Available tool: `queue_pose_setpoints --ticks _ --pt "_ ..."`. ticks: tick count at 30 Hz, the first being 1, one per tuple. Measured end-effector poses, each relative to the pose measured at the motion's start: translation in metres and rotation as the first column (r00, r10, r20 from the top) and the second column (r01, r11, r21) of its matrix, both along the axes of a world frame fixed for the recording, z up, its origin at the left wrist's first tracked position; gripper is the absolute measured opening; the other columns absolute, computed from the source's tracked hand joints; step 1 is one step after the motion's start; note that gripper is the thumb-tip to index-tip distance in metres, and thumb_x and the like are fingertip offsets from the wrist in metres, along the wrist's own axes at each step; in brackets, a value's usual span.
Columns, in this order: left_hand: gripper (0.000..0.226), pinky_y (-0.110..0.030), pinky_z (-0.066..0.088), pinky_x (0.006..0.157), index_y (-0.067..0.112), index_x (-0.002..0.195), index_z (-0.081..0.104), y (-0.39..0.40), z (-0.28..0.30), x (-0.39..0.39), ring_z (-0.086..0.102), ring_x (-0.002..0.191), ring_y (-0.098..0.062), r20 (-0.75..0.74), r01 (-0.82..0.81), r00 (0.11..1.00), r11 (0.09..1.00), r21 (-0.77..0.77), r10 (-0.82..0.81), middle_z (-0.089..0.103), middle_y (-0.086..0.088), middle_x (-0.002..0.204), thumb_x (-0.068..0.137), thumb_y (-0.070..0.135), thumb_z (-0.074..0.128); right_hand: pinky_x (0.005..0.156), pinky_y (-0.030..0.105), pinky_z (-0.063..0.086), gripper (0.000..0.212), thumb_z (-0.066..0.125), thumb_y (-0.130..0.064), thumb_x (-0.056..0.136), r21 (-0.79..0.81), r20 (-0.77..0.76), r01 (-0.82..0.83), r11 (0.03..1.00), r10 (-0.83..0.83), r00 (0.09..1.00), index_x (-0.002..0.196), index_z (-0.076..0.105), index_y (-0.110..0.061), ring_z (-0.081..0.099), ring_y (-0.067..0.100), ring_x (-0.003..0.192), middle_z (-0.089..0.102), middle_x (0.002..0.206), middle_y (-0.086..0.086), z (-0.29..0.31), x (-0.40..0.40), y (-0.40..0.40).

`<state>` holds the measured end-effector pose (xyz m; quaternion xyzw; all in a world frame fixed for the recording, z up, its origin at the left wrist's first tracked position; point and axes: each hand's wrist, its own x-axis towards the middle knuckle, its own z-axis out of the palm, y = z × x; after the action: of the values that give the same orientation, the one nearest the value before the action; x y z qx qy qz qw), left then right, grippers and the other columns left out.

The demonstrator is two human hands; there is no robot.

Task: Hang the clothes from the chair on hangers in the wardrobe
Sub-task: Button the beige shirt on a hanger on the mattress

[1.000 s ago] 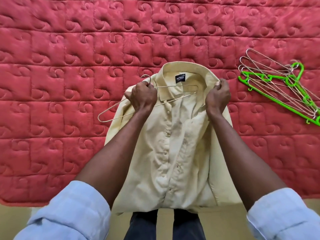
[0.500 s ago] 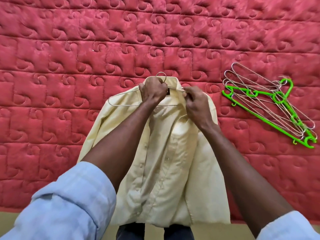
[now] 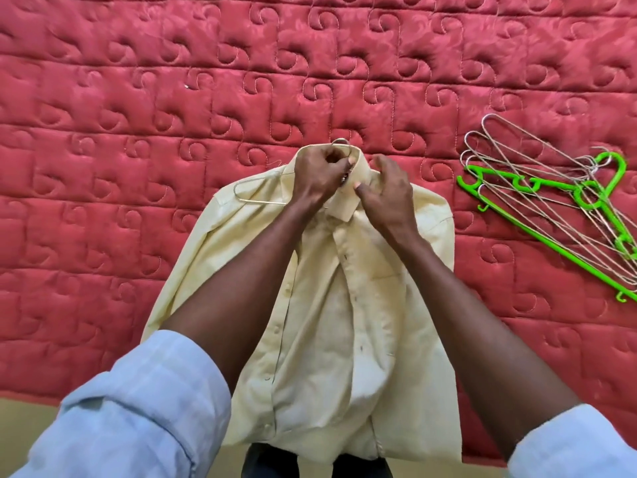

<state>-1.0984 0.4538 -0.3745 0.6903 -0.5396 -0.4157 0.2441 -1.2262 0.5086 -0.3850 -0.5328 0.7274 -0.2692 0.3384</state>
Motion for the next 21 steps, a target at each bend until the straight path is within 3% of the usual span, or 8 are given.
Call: queue_pose_setpoints --ticks 3,7,10,12,13,16,19,21 --pt "0.019 -0.032 0.055 0.072 0.014 0.076 0.076 0.001 0.004 -0.006 0.070 0.074 -0.015 0.008 0.001 1.000 1.000 -0.011 -0.001 0.075 -0.003 0.078 0.074 0.028 0.063 0.100 0.042 0.034 0.051 0.062 -0.038 0.080 0.095 0.039 -0.009 0.995 0.006 0.999 0.128 0.057 -0.024 0.053 0.020 0.119 0.063 0.123 -0.002 -0.003 0.010 -0.012" --pt "0.018 -0.037 0.057 0.069 0.014 0.080 0.077 0.009 0.005 0.005 0.070 0.072 -0.016 -0.050 0.042 0.998 0.995 -0.086 -0.047 0.074 0.000 0.075 0.078 0.022 0.061 0.097 0.044 0.027 0.036 0.048 -0.033 0.091 0.053 -0.037 0.035 0.998 -0.033 0.999 0.124 0.061 -0.031 0.050 0.021 0.116 0.060 0.113 0.001 0.000 0.024 -0.020" --pt "0.018 -0.034 0.052 0.085 0.006 0.089 0.075 0.029 0.007 0.018 0.066 0.088 -0.023 0.084 0.071 0.996 0.931 -0.358 -0.044 0.073 -0.007 0.090 0.081 0.015 0.061 0.094 0.055 0.038 0.016 0.053 -0.043 0.082 0.038 0.049 0.067 0.997 -0.069 0.996 0.091 0.065 -0.036 0.058 0.024 0.101 0.060 0.093 0.000 0.001 0.029 -0.026" --pt "0.014 -0.037 0.047 0.087 0.005 0.087 0.069 0.052 -0.002 0.031 0.059 0.089 -0.027 0.208 0.058 0.976 0.848 -0.527 0.063 0.066 -0.010 0.089 0.083 0.015 0.060 0.094 0.058 0.041 0.016 0.056 -0.052 0.076 0.044 0.105 0.107 0.993 -0.111 0.988 0.085 0.062 -0.040 0.060 0.024 0.098 0.061 0.092 -0.001 -0.003 0.029 -0.028" --pt "0.012 -0.039 0.047 0.088 0.006 0.084 0.066 0.065 -0.007 0.039 0.056 0.087 -0.027 0.246 0.056 0.965 0.839 -0.541 0.094 0.062 -0.009 0.085 0.083 0.016 0.059 0.096 0.059 0.040 0.017 0.056 -0.054 0.075 0.055 0.119 0.120 0.991 -0.125 0.985 0.085 0.061 -0.041 0.060 0.024 0.100 0.061 0.093 -0.001 -0.005 0.027 -0.029" --pt "0.020 -0.042 0.047 0.083 0.008 0.087 0.060 0.092 -0.028 0.057 0.054 0.085 -0.028 0.350 0.068 0.935 0.945 -0.319 0.050 0.059 -0.008 0.084 0.080 0.026 0.057 0.099 0.056 0.038 0.019 0.054 -0.055 0.077 0.069 0.092 0.124 0.990 -0.130 0.987 0.084 0.061 -0.039 0.060 0.022 0.101 0.063 0.097 0.000 0.000 0.026 -0.033" --pt "0.046 -0.042 0.045 0.089 0.005 0.102 0.059 0.090 -0.035 0.061 0.055 0.101 -0.033 0.488 0.024 0.873 0.998 -0.066 0.012 0.061 -0.014 0.103 0.078 0.043 0.067 0.097 0.049 0.032 0.027 0.058 -0.057 0.078 0.088 0.059 0.130 0.988 -0.135 0.989 0.082 0.064 -0.031 0.060 0.021 0.099 0.066 0.096 0.001 -0.001 0.024 -0.035" --pt "0.052 -0.042 0.042 0.096 0.002 0.112 0.058 0.084 -0.033 0.057 0.052 0.113 -0.033 0.553 0.025 0.833 1.000 0.006 -0.024 0.059 -0.018 0.116 0.081 0.044 0.065 0.094 0.050 0.027 0.035 0.060 -0.061 0.078 0.090 0.020 0.137 0.986 -0.140 0.990 0.080 0.063 -0.027 0.060 0.021 0.097 0.068 0.092 -0.001 -0.003 0.024 -0.035"
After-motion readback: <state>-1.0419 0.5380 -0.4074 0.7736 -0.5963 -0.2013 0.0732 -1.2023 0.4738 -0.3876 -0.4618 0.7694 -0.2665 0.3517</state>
